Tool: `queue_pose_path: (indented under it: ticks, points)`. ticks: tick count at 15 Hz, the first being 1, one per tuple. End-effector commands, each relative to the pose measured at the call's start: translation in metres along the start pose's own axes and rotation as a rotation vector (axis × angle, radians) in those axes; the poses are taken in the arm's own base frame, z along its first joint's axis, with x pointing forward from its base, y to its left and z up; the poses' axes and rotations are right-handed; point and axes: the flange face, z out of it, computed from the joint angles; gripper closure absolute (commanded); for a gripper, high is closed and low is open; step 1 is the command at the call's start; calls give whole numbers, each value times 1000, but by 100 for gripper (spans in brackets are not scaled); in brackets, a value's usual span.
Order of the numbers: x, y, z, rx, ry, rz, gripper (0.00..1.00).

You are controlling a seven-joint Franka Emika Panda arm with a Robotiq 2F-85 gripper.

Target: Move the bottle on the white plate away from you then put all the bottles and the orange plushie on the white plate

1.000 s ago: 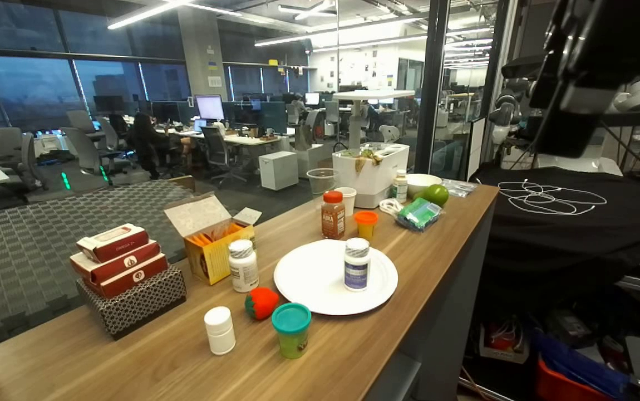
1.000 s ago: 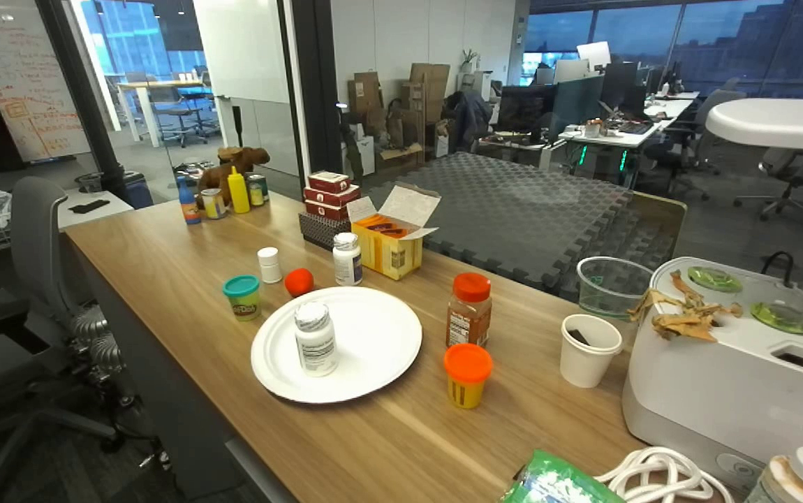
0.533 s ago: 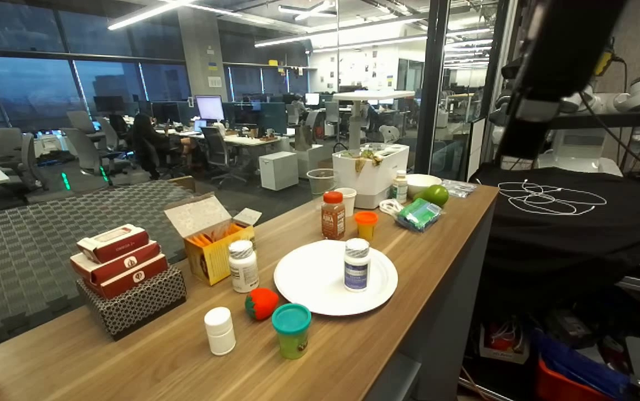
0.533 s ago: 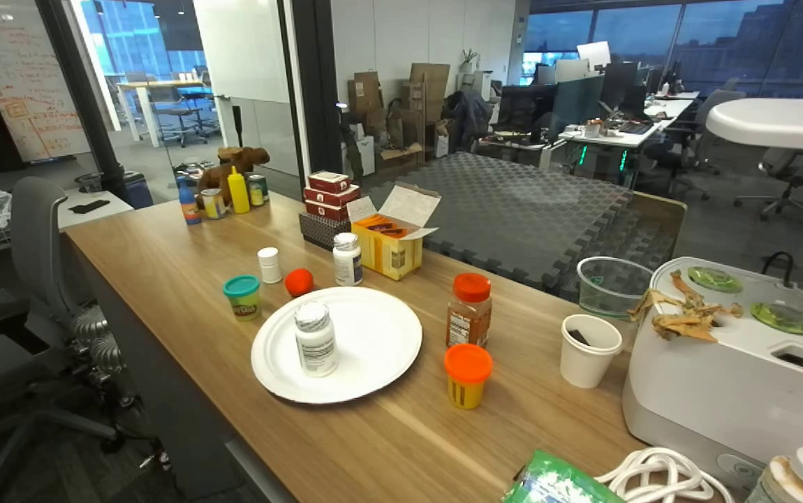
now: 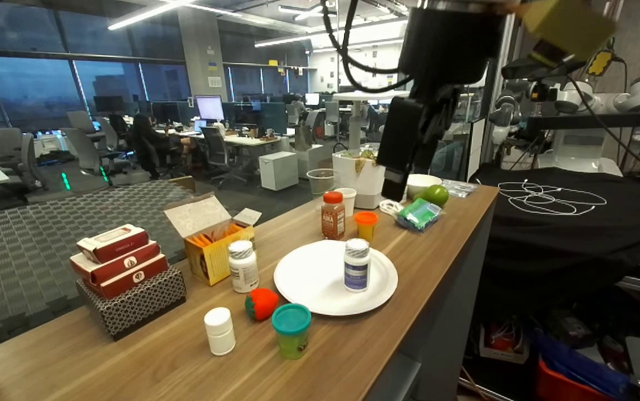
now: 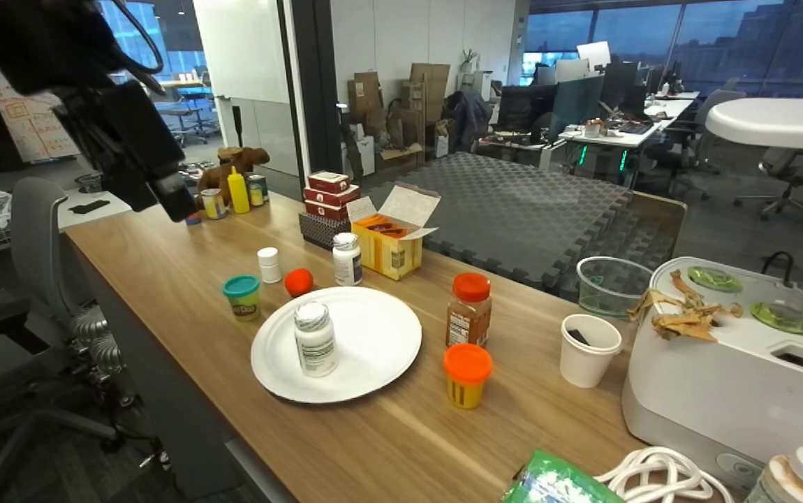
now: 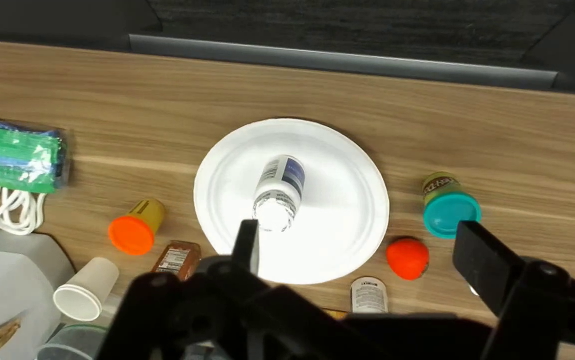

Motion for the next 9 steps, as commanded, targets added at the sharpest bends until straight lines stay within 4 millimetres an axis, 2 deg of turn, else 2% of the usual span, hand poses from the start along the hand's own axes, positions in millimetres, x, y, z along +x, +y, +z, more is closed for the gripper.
queue_pose_path:
  ticks: [1,4,9]
  points:
    - [28,3,35,-1,-13,25,0]
    - [42,10,63,-10,-53,29,0]
    - [62,23,92,14,-92,55,0]
